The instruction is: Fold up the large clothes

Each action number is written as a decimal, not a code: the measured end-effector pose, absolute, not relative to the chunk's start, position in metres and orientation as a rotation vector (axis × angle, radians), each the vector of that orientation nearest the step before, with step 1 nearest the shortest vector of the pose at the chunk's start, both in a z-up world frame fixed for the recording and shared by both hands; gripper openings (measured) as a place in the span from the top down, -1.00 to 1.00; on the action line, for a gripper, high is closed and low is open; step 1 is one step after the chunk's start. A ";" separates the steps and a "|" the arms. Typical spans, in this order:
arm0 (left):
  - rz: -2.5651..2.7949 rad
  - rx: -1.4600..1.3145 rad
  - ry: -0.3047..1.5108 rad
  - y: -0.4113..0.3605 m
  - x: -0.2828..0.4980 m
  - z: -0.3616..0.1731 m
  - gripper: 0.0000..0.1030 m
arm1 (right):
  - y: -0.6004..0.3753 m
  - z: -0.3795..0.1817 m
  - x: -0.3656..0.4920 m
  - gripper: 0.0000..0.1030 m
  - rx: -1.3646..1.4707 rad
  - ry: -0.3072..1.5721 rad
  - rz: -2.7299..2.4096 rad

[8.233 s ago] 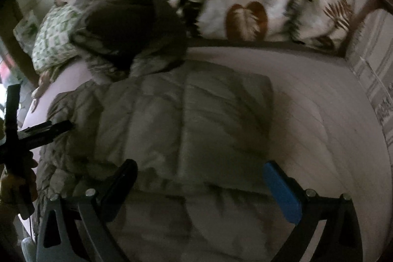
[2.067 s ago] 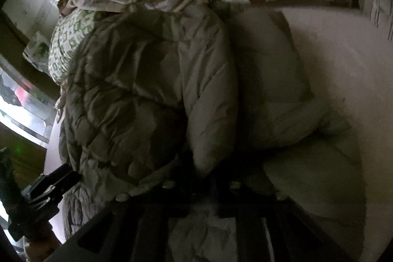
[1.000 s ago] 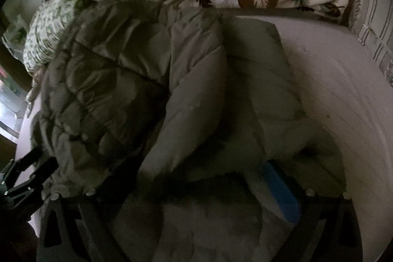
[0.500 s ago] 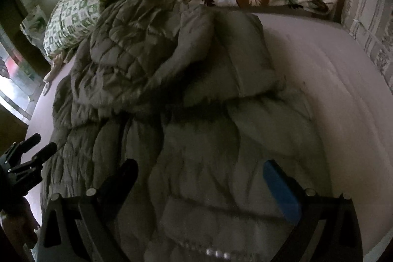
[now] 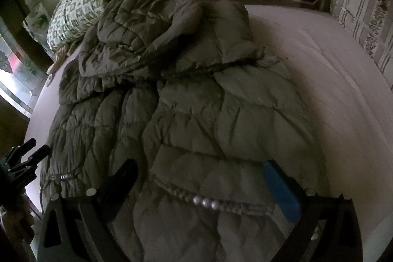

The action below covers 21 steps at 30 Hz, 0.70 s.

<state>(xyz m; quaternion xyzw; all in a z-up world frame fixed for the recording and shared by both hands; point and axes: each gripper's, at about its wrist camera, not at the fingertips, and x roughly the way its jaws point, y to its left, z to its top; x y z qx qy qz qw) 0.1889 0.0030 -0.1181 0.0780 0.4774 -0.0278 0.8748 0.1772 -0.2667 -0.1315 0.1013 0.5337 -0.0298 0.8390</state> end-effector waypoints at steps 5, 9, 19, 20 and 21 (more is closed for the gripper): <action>-0.048 0.154 1.008 0.013 0.173 -0.118 -0.52 | -0.273 -0.131 0.159 -1.00 0.222 1.125 -0.077; -0.042 0.133 1.013 0.021 0.158 -0.117 -0.52 | -0.276 -0.133 0.146 -0.99 0.224 1.122 -0.086; -0.033 0.087 1.035 0.041 0.123 -0.117 -0.53 | -0.277 -0.130 0.123 -0.99 0.224 1.114 -0.075; -0.033 0.079 1.038 0.044 0.120 -0.117 -0.53 | -0.278 -0.129 0.119 -0.99 0.226 1.110 -0.073; -0.034 0.068 1.041 0.046 0.116 -0.118 -0.53 | -0.279 -0.128 0.115 -0.99 0.228 1.108 -0.071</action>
